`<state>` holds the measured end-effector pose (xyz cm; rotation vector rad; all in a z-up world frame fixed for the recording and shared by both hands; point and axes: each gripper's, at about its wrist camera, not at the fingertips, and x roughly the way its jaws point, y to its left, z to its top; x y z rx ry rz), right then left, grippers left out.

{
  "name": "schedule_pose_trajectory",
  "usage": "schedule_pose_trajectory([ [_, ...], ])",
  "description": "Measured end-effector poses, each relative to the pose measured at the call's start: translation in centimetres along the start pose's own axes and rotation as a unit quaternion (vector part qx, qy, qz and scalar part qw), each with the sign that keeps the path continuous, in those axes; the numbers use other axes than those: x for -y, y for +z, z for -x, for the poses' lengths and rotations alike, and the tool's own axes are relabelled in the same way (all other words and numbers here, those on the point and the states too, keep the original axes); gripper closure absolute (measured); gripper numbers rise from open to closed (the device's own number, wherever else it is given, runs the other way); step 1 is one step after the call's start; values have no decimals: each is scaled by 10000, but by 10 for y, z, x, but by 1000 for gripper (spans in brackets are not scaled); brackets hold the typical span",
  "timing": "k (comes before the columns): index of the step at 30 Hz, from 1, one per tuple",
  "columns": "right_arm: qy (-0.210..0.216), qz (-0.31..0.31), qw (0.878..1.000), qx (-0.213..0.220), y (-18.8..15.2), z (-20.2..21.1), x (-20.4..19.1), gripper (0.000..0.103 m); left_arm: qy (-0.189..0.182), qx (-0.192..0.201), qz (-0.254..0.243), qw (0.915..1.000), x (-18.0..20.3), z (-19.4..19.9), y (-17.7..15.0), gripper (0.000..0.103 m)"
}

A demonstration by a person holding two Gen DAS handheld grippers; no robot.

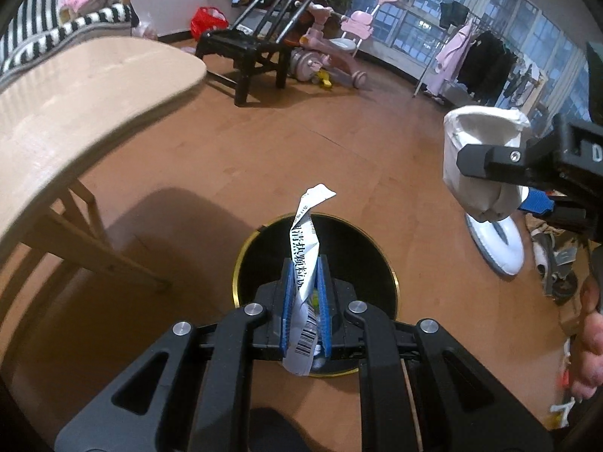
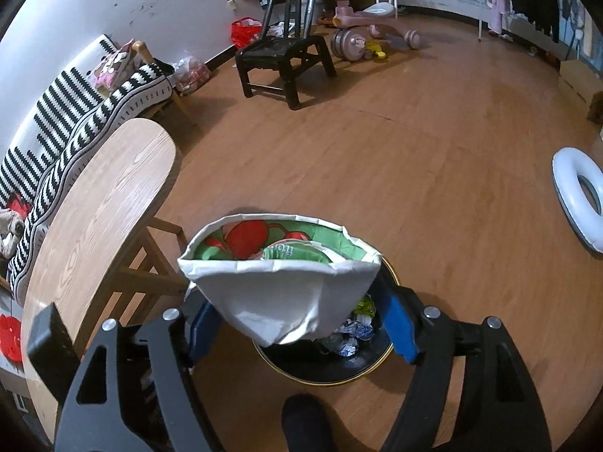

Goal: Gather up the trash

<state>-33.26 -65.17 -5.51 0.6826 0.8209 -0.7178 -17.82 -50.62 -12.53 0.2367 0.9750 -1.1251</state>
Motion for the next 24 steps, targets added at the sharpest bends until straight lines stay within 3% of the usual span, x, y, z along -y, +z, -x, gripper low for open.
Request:
schedule_pose_trajectory([
  [3,-61,-14,10000,-7,0,-1,0,22,-82,-82,-24,9999,5,-10,-2,91],
  [6,-94,-15,10000,22,-1,-1,-1,20,-118,-210,-85,9997,8,-22,-3,89],
  [7,-93,-13,10000,22,-1,0,-2,20,-113,-243,-99,9996,9,-26,-4,85],
  [9,-96,-16,10000,19,-2,-1,-3,20,-78,-270,-102,9996,9,-30,-5,47],
  [11,-88,-24,10000,12,-1,-1,-2,20,-34,-165,-62,9998,8,-29,-4,35],
  [14,-101,-33,9999,51,0,1,-2,19,-31,-172,-52,9998,8,-27,-4,30],
  [18,-73,-8,9999,114,2,3,-11,16,100,-29,-72,9999,3,-13,-2,14],
  [24,285,351,9982,397,6,18,-64,10,619,294,67,9976,-32,48,7,7],
])
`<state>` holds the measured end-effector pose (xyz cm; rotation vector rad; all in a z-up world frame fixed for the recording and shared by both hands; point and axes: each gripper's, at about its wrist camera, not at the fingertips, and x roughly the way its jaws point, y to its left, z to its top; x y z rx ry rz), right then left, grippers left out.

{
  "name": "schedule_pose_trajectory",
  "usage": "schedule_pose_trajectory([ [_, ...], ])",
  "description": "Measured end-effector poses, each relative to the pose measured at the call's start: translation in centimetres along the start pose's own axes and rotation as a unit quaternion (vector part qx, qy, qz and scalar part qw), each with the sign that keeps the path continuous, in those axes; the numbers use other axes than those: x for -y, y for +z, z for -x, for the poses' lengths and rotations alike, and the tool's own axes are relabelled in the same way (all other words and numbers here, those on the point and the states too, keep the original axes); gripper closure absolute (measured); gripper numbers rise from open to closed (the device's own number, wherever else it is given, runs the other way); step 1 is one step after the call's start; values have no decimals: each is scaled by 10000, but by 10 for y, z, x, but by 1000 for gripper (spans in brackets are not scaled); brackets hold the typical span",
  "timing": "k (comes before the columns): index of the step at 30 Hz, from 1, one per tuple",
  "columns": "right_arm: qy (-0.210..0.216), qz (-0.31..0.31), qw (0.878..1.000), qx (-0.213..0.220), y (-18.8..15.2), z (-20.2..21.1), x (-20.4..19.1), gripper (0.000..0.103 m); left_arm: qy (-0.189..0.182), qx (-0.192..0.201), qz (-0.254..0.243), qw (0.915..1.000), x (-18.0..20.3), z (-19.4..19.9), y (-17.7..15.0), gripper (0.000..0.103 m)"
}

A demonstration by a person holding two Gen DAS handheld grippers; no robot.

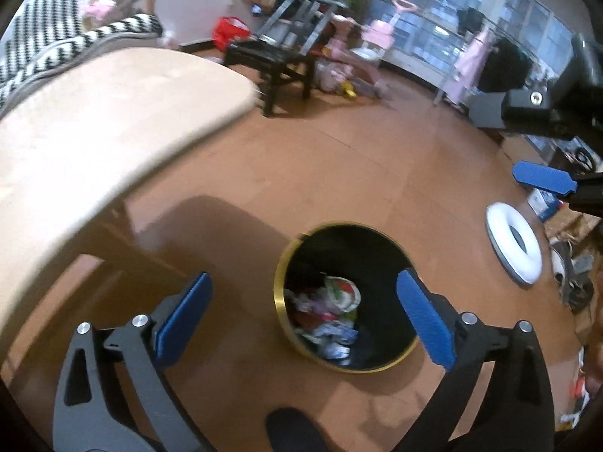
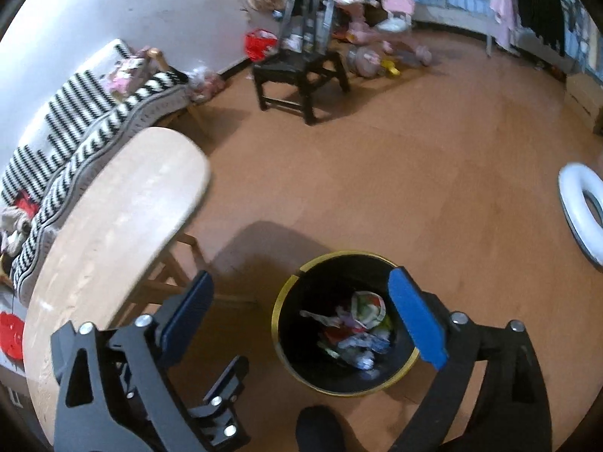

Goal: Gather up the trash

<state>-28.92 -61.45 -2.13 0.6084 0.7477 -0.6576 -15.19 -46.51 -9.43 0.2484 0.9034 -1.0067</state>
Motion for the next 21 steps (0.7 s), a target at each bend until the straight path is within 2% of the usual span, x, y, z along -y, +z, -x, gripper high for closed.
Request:
schedule_pose_trajectory([
  [5,367,531,9971,403,2,21,-73,7,745,348,249,9963,-65,67,5,7],
  [9,683,1019,9912,495,-9,30,-134,7,1101,567,955,9877,-131,128,-2,7],
  [11,866,1259,9871,487,-19,31,-167,7,1347,739,1114,9818,-161,162,-9,7],
  [15,1152,1717,9777,373,-39,23,-232,7,1889,1014,1326,9677,-214,221,-31,7],
  [19,1438,2239,9637,211,-65,17,-300,7,2632,958,1701,9448,-269,269,-64,7],
  [21,1527,2499,9560,191,-79,16,-328,7,2883,925,1865,9346,-287,285,-76,7],
])
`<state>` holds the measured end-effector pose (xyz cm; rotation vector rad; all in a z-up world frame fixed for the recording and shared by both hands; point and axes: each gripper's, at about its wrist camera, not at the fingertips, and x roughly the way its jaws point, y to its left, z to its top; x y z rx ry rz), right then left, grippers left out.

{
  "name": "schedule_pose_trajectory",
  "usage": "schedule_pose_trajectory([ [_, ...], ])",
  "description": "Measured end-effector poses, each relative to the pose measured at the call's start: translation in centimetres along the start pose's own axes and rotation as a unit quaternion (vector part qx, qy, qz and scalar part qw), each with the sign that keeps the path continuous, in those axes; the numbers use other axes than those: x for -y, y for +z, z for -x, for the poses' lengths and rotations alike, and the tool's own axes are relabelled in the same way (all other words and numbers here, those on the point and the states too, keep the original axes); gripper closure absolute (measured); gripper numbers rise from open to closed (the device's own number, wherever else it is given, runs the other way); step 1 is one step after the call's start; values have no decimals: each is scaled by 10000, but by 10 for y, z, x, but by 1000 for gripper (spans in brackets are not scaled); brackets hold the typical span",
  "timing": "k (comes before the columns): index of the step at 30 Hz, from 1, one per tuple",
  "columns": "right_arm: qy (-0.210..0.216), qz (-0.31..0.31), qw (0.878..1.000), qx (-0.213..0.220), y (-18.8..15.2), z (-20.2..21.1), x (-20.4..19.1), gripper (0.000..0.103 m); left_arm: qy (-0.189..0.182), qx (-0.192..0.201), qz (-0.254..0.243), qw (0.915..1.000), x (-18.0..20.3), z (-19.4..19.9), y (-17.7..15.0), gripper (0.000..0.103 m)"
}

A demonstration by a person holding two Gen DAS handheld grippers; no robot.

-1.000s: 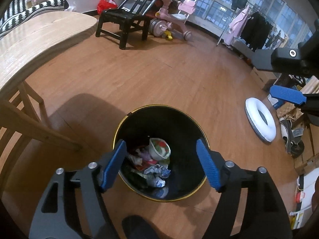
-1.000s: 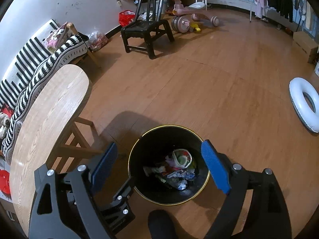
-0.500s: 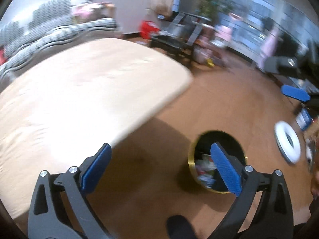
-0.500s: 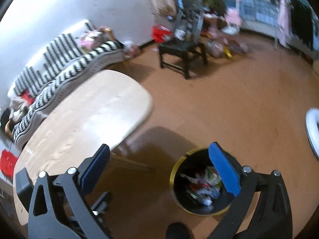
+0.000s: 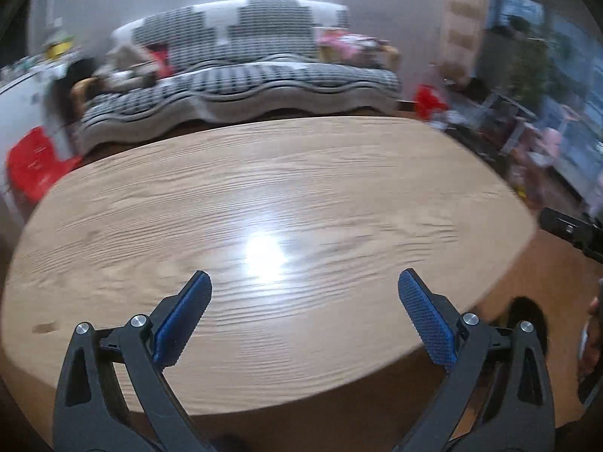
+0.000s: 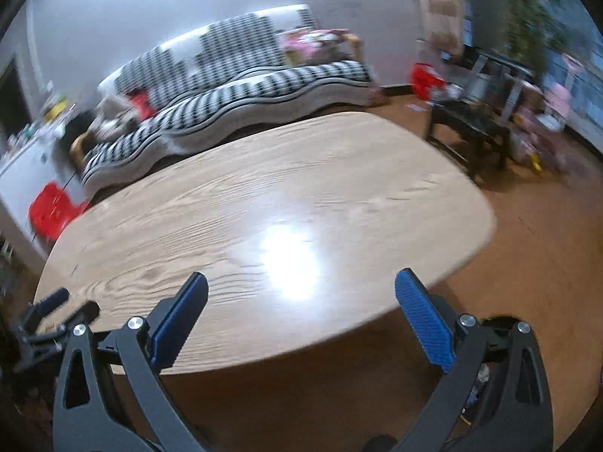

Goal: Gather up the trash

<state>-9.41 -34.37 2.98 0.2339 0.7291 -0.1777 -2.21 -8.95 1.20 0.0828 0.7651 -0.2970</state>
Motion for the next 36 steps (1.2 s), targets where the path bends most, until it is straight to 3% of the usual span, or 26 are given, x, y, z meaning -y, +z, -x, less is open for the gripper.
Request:
schedule_pose_trajectory([
  [6,222,481,9985,-157,-1,-31,-71,7,638,76,387,9972,-75,14,-3,7],
  [12,304,627,9972,-282,0,-50,-99,7,901,183,515,9944,-118,22,-10,7],
  [21,237,627,9973,-310,-7,-49,-89,7,1021,175,464,9935,-135,16,-7,7],
  [36,264,568,9976,-298,-8,-42,-77,7,1022,195,468,9935,-125,14,-7,7],
])
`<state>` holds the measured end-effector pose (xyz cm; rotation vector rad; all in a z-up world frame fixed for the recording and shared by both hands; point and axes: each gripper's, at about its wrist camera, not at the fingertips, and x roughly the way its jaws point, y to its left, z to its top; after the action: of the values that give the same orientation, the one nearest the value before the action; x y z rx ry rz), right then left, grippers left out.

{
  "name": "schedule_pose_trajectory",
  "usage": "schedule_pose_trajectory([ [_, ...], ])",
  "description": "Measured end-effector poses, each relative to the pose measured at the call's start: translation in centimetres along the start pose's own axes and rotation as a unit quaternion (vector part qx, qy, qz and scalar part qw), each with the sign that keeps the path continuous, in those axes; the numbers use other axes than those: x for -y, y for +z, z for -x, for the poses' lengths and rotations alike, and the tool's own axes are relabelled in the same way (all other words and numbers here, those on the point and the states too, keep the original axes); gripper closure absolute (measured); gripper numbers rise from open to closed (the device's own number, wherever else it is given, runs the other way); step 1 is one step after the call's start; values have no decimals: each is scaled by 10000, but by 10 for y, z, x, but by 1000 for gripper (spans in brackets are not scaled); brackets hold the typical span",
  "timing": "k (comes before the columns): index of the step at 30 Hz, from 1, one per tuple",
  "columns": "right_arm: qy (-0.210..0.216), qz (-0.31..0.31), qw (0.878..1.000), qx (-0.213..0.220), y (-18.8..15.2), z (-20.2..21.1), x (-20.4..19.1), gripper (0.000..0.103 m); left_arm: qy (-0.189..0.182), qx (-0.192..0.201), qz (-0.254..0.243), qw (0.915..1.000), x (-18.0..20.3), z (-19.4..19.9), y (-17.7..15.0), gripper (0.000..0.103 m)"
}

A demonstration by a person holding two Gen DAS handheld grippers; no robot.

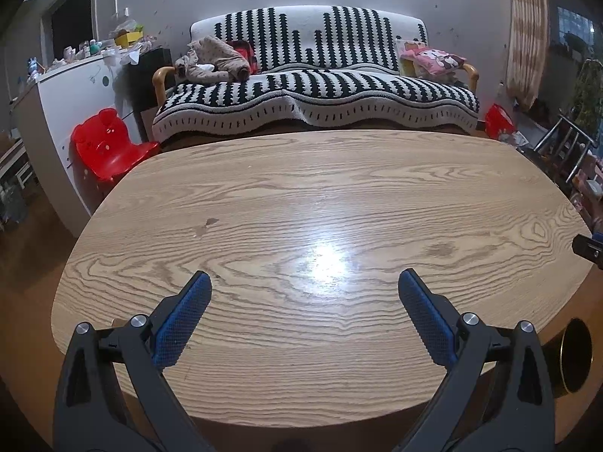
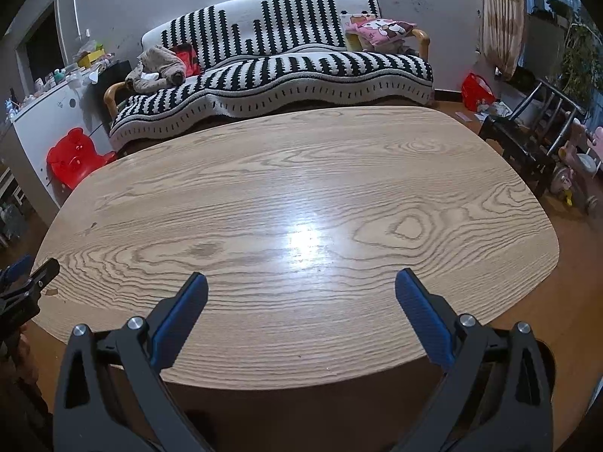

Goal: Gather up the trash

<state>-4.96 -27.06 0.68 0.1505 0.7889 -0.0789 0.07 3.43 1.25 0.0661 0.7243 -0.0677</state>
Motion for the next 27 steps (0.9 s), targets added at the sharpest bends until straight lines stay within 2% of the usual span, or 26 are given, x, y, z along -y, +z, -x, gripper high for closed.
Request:
schedule_pose_trajectory([
  [27,-56,-53,10000,1,-4,9,13,7,-32,-3,-15,10000,4,-1,-1,7],
])
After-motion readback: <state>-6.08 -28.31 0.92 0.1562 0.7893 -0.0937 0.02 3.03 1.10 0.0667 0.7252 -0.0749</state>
